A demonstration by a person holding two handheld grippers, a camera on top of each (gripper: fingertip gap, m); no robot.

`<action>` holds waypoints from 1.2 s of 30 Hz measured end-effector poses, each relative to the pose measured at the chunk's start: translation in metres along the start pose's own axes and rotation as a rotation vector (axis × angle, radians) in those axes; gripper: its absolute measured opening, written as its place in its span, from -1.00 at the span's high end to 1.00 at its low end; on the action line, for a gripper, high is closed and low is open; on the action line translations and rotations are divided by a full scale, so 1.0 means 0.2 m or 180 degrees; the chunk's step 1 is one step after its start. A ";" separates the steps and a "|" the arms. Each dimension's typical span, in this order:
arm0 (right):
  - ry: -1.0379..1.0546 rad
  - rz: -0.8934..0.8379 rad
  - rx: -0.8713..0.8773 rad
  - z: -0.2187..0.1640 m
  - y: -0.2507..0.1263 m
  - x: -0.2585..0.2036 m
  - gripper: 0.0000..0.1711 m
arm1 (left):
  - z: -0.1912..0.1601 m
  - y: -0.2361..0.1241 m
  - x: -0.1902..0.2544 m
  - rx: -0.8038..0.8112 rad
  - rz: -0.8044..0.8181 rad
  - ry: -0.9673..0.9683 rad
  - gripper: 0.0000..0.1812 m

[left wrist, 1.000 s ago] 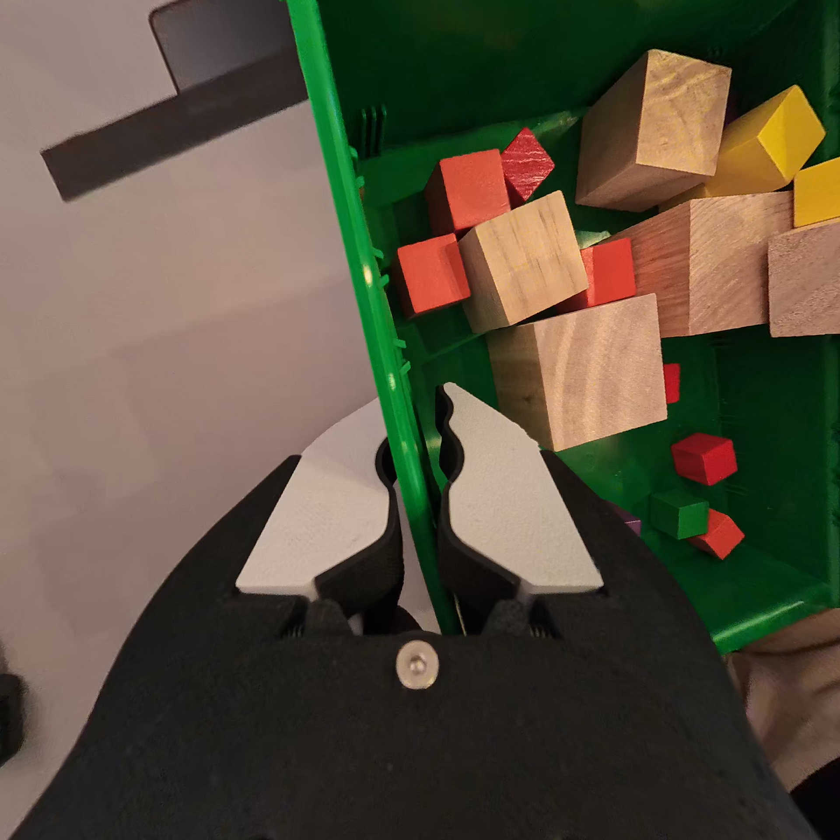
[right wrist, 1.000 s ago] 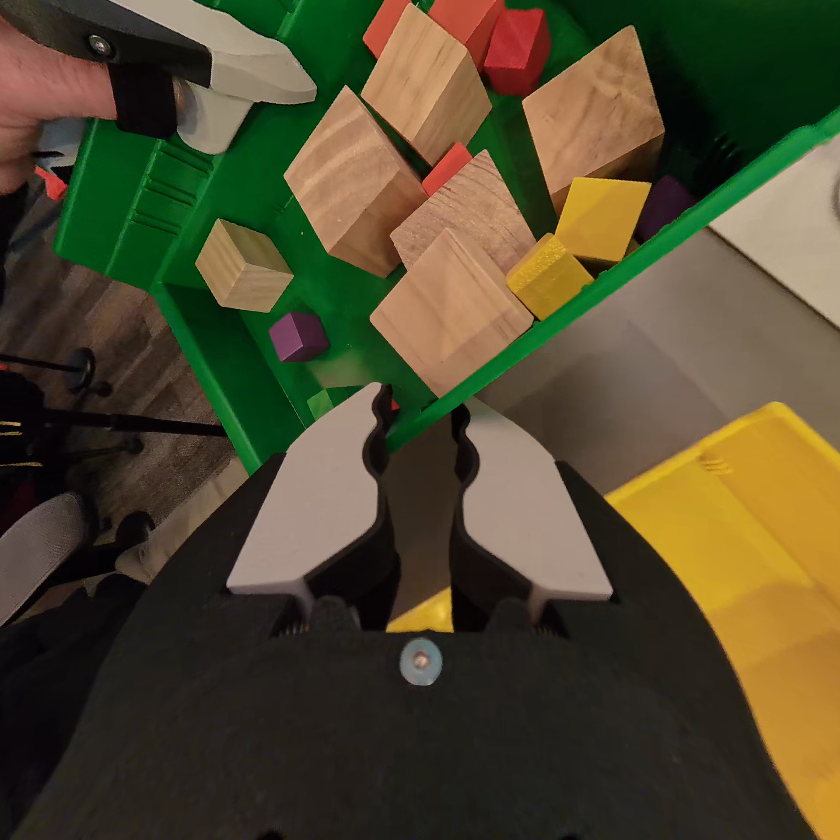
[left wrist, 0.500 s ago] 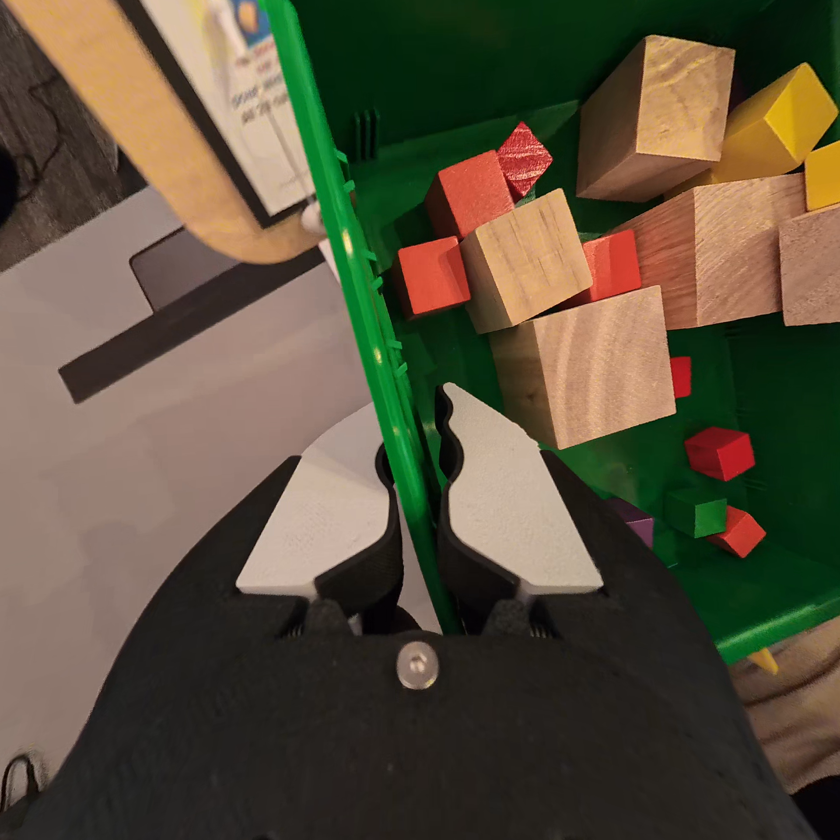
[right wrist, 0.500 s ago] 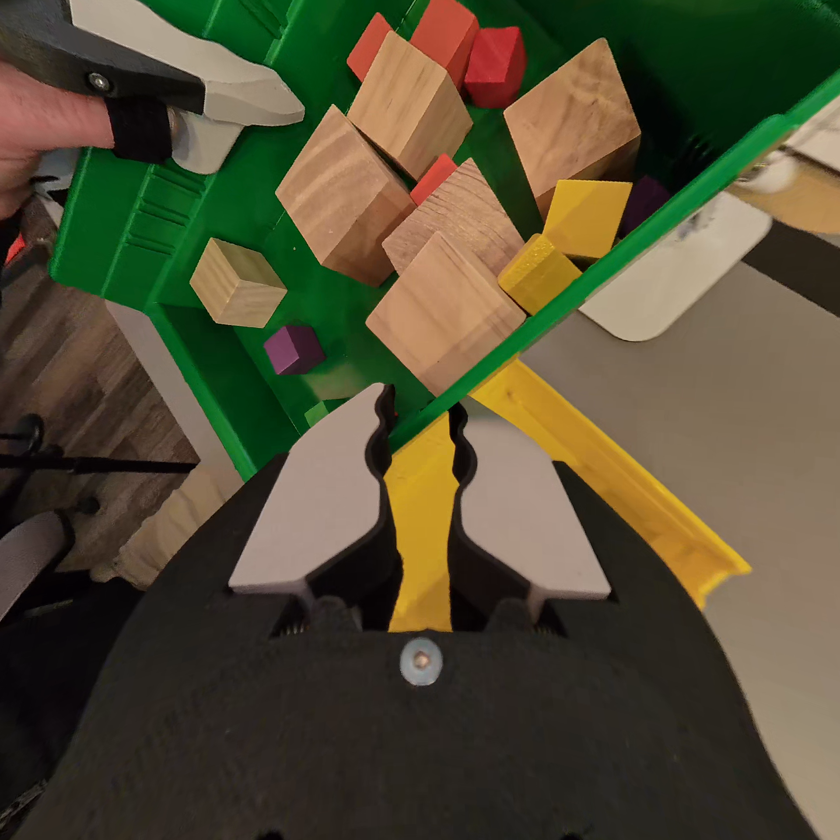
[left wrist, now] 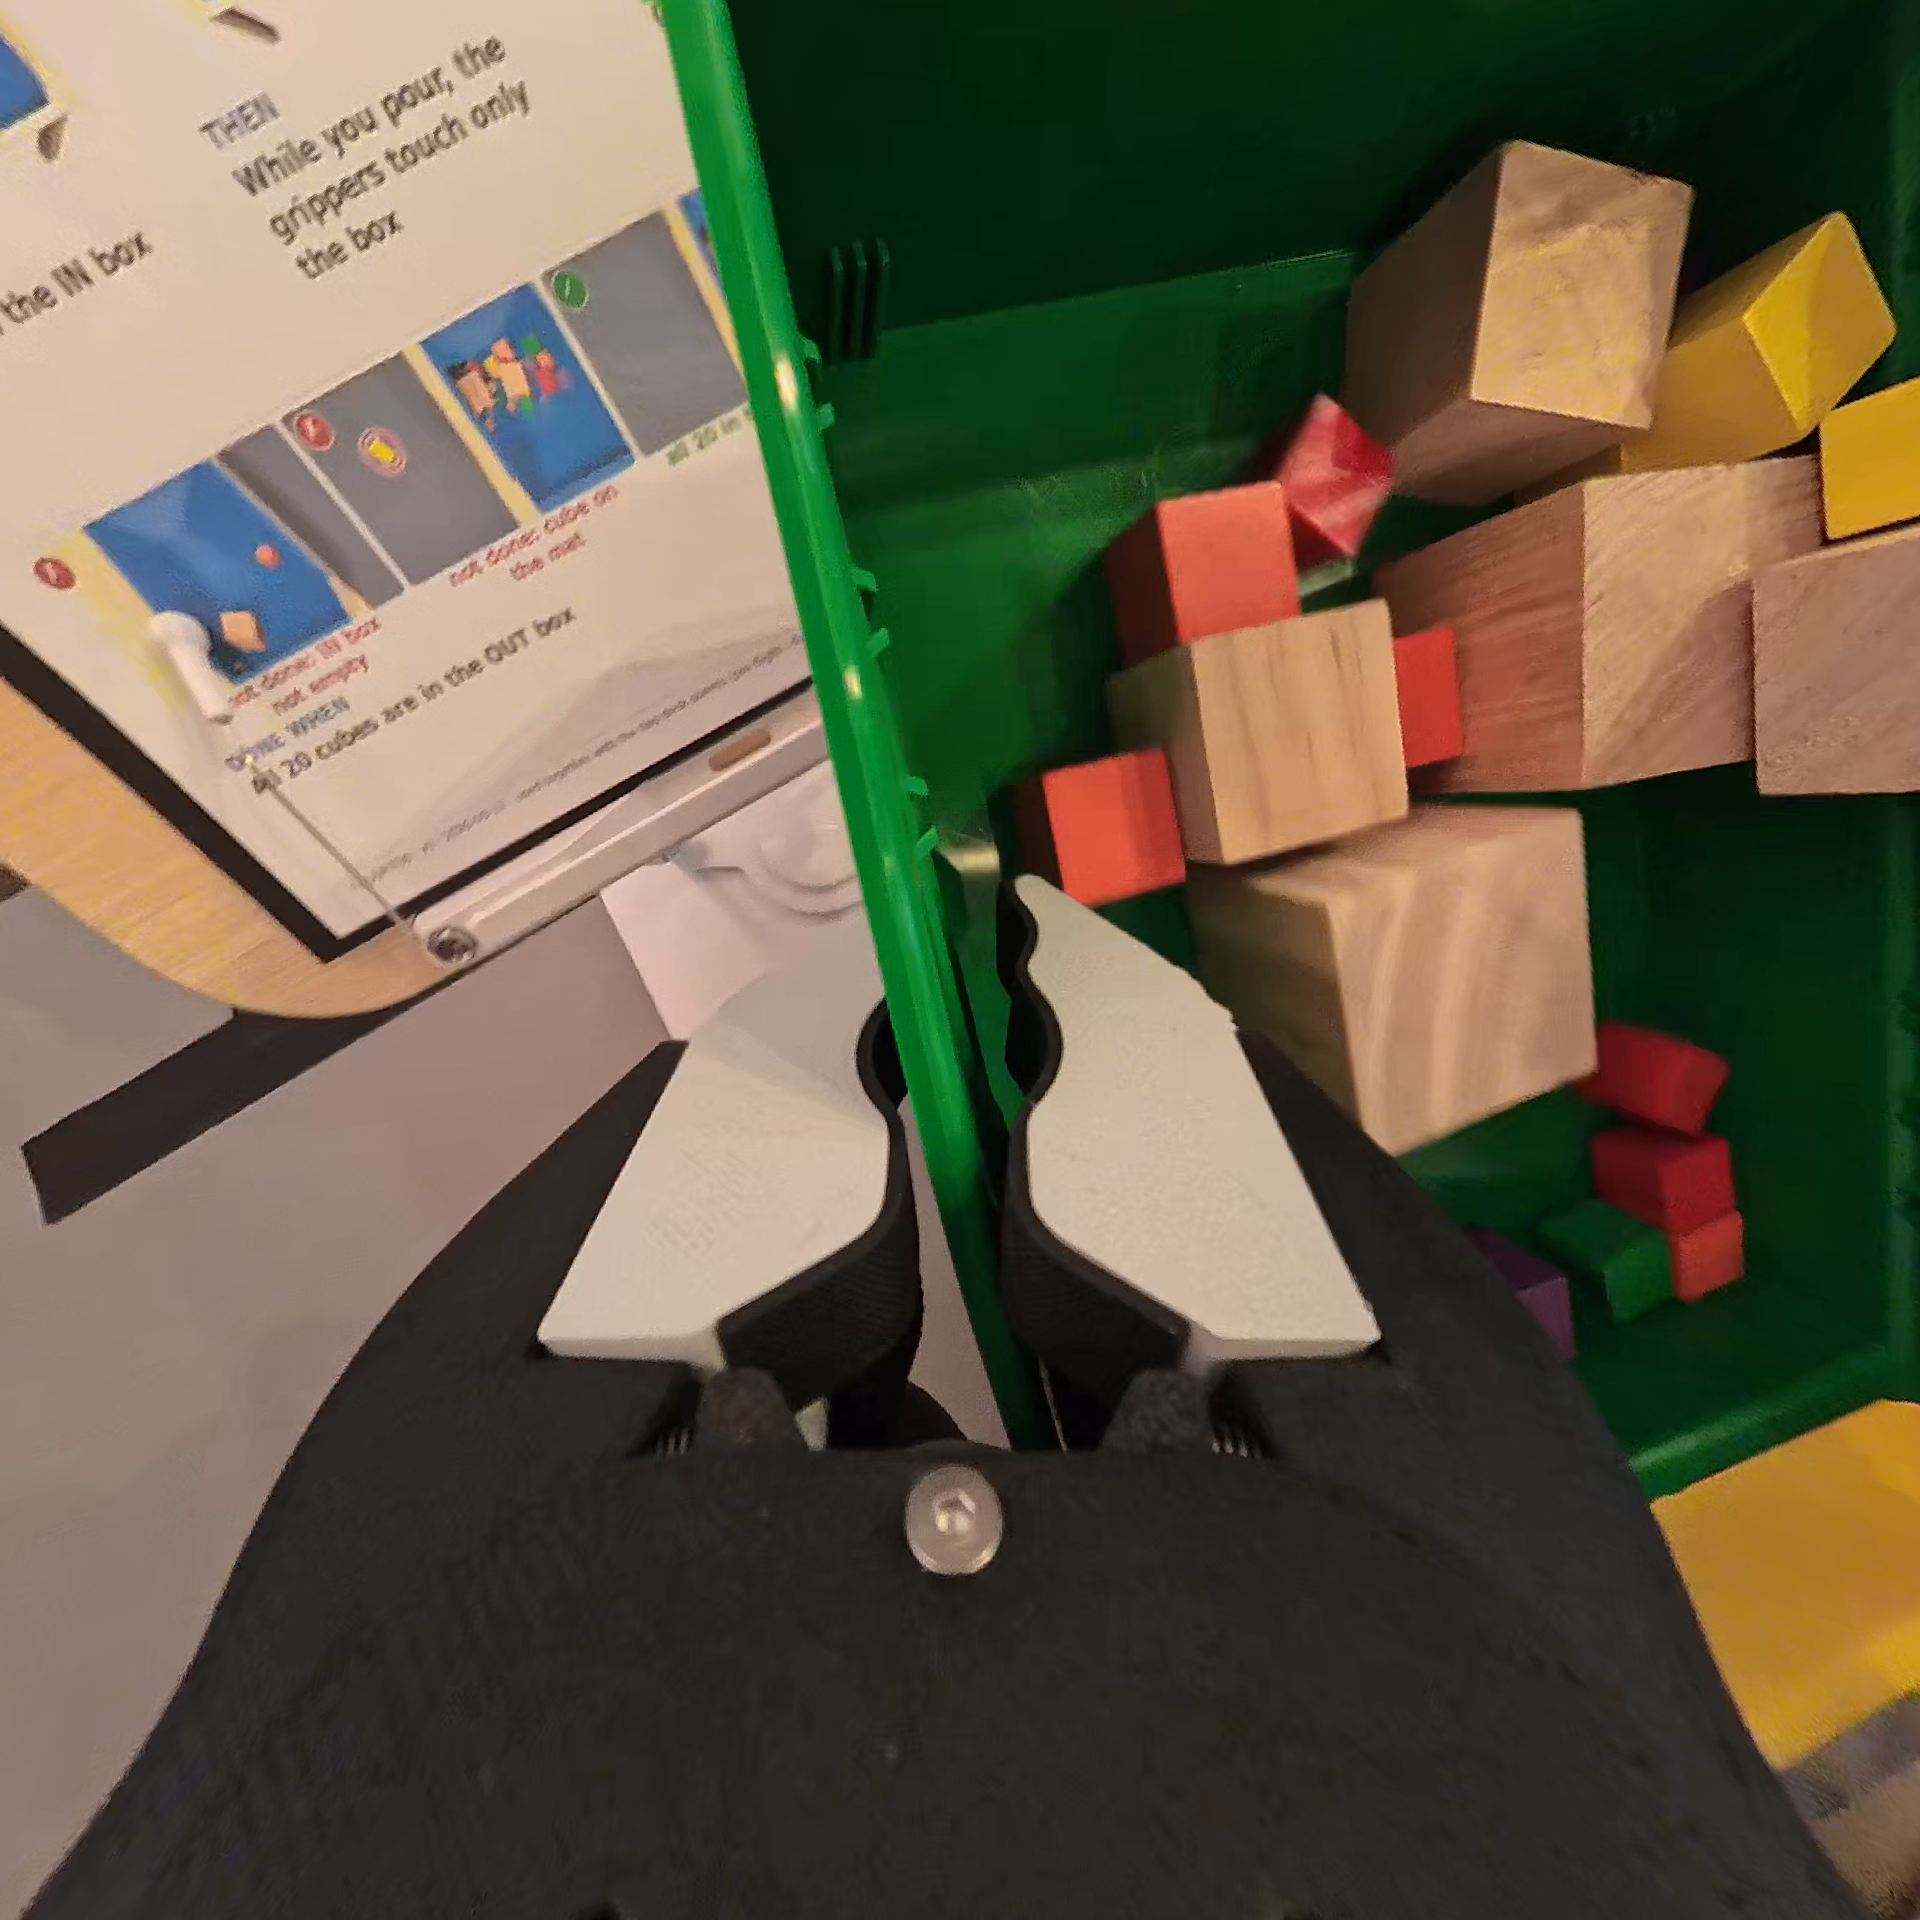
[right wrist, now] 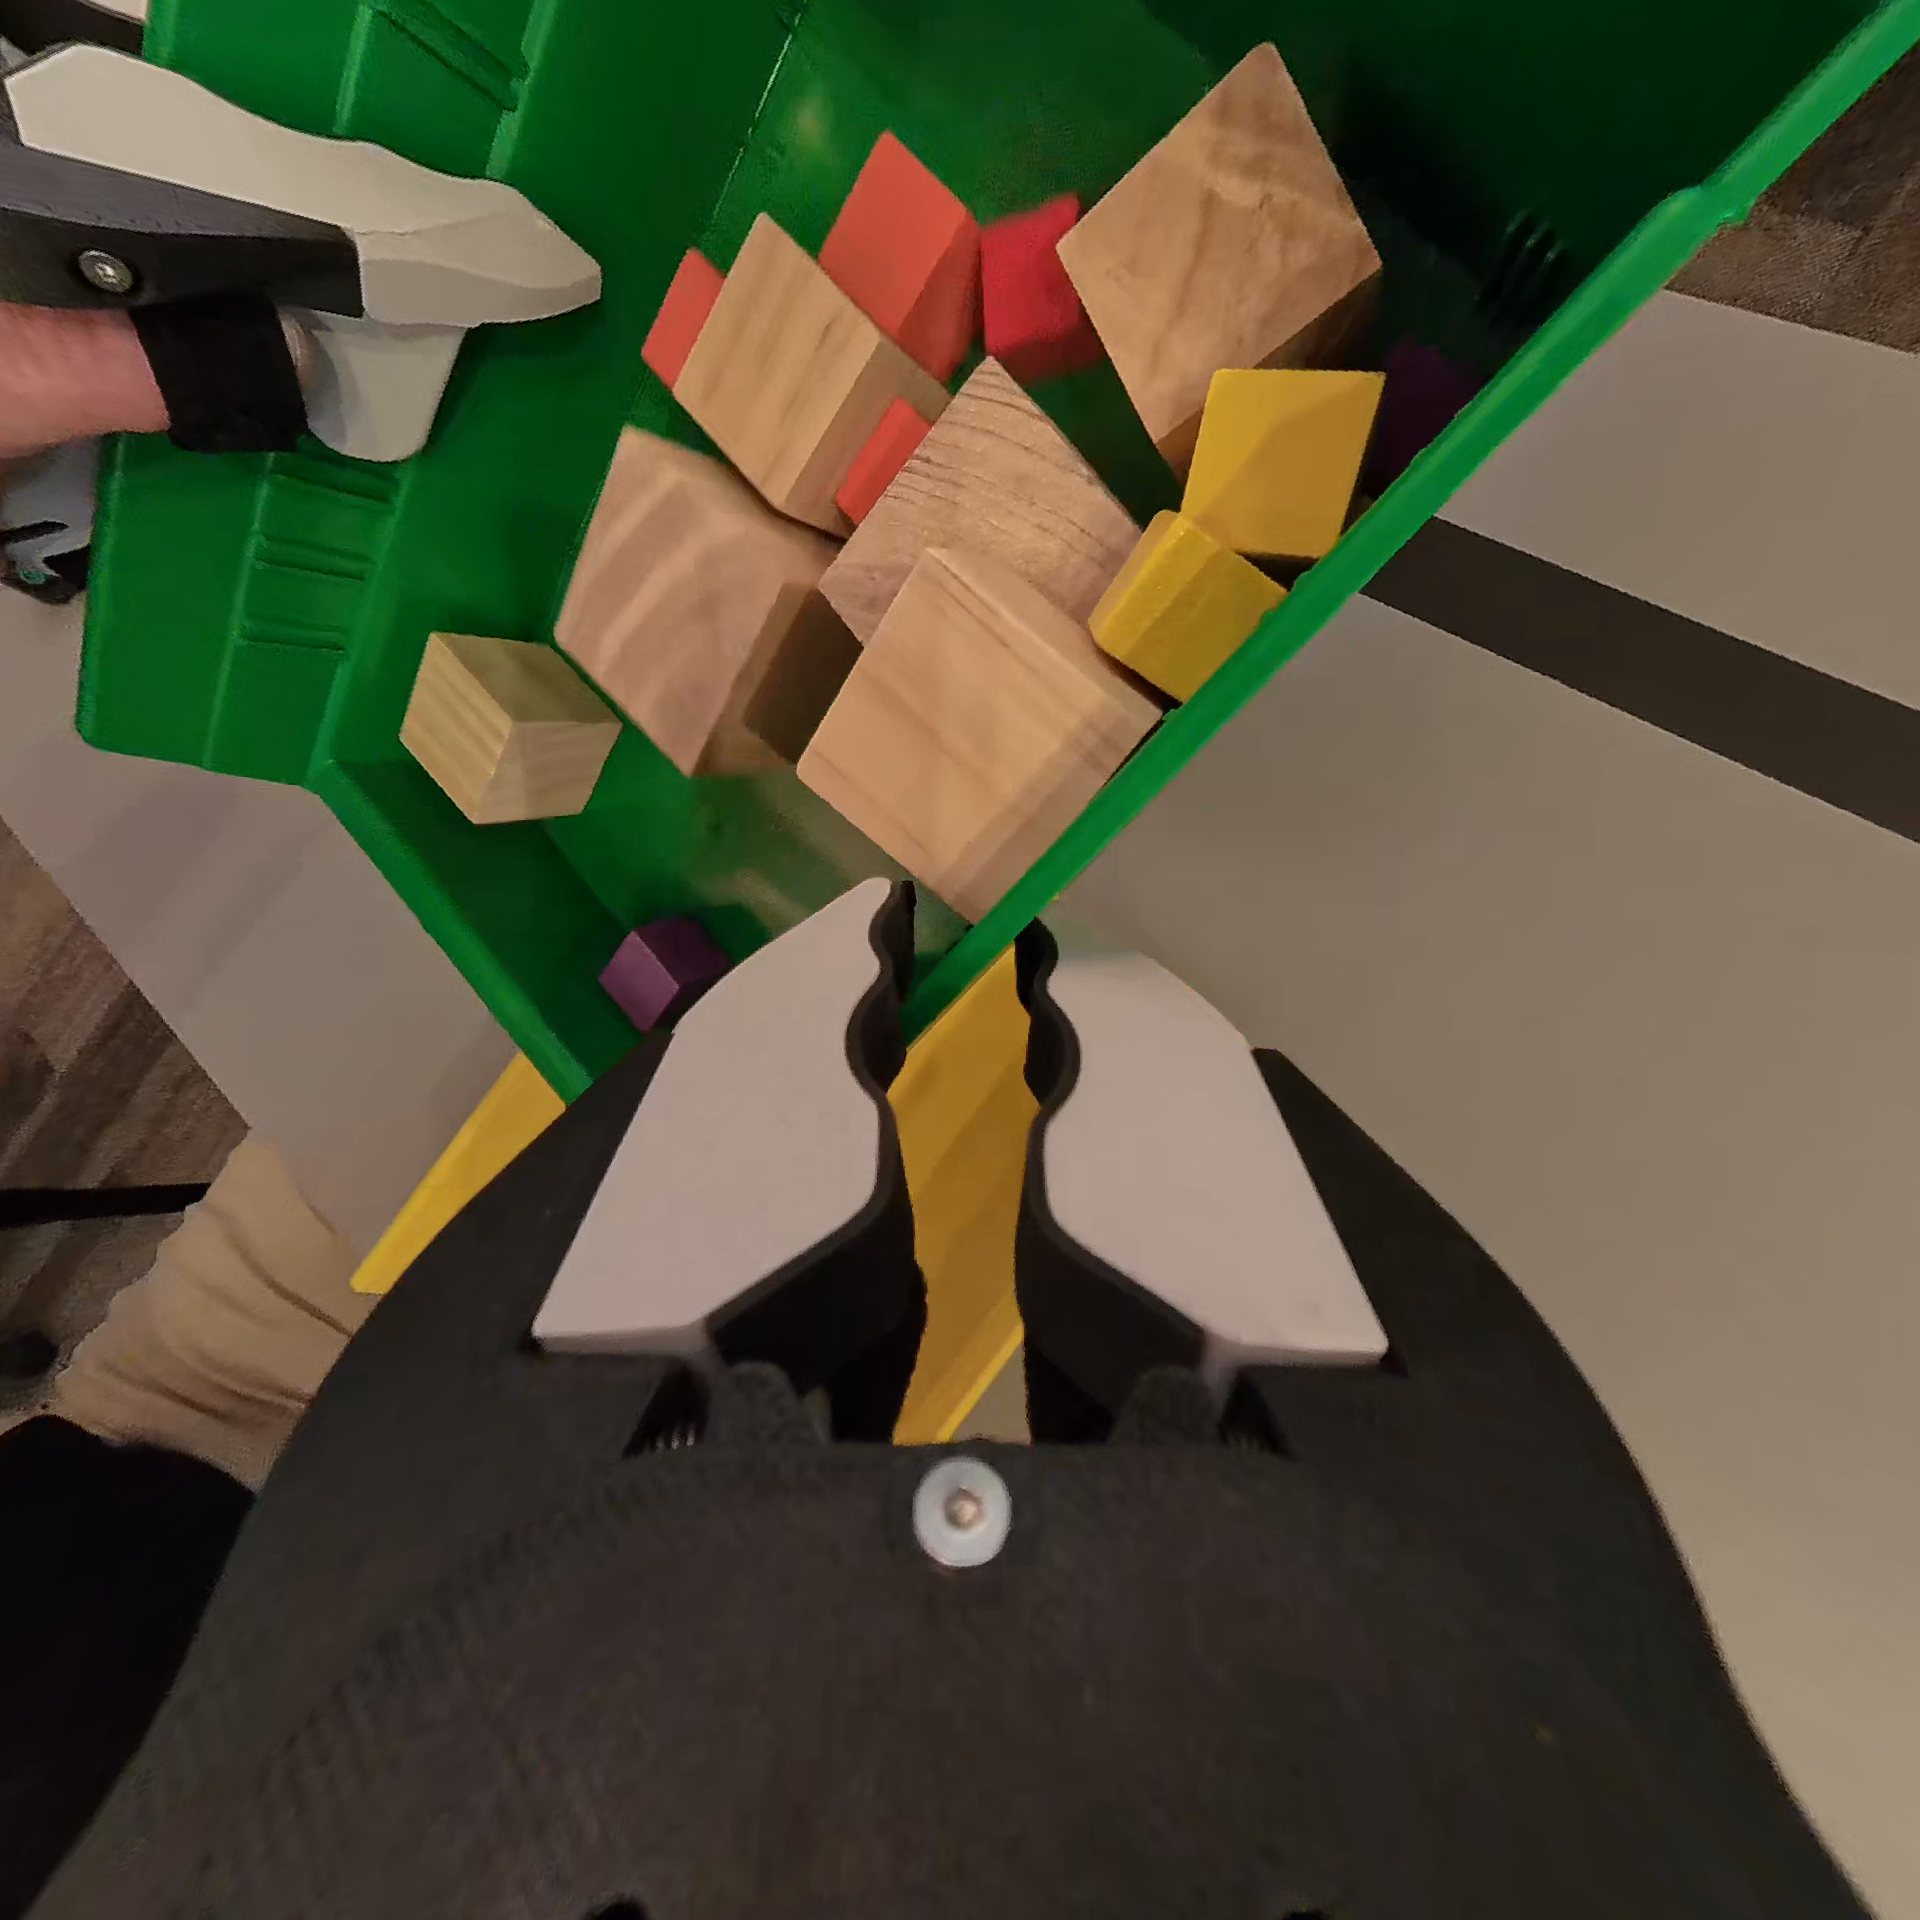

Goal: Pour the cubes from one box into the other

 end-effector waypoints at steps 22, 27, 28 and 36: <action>-0.0148 0.0266 0.0429 -0.06 -0.07 0.21 0.82 | 0.01 0.21 0.10 0.0388 -0.0171 -0.0347 0.87; 0.0191 0.0676 0.0588 -0.04 -0.09 0.25 0.72 | 0.00 0.21 0.10 0.0518 -0.0136 -0.0384 0.87; 0.0296 0.0745 0.0672 -0.03 -0.09 0.26 0.66 | 0.00 0.20 0.10 0.0551 -0.0133 -0.0404 0.87; 0.0585 0.0218 0.0856 0.05 -0.11 0.34 0.83 | 0.03 0.19 0.15 0.0757 -0.0053 -0.0345 0.87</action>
Point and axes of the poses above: each gripper's, where its closed fingertips meet, y out along the fingers, z out of its top, x = y × z across the jaws, the point moved 9 cm from there along -y, back along the fingers, and after that the axes turned 1 degree about -z, right-handed, at the moved point
